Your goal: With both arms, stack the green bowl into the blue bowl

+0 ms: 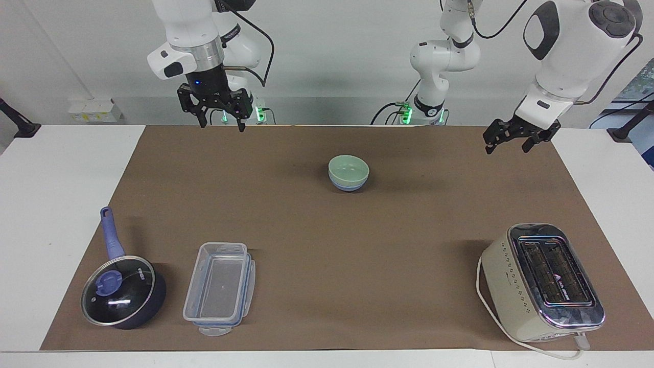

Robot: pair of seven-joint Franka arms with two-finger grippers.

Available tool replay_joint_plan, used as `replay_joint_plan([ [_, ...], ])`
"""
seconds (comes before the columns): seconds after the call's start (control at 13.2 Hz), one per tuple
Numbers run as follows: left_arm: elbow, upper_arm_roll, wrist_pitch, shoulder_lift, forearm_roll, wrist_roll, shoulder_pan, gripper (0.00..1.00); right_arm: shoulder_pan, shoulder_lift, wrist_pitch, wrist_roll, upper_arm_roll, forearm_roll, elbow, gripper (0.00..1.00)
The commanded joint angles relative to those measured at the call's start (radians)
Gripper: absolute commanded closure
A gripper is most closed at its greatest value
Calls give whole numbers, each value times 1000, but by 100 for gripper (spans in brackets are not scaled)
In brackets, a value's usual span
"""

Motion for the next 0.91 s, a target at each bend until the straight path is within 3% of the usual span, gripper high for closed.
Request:
replay_joint_plan([
  [0.0, 7, -3, 4, 3, 2, -4, 7, 0, -34, 13, -24, -58, -5, -21, 28, 0],
  [0.23, 7, -3, 4, 3, 2, -4, 7, 0, -36, 0, -39, -124, -55, -21, 29, 0],
  [0.45, 7, -3, 5, 3, 2, -4, 7, 0, 118, 1, -99, -127, -248, -18, 80, 0],
  [0.83, 7, -3, 4, 3, 2, -4, 7, 0, 110, 24, -185, -151, -247, -44, 122, 0],
])
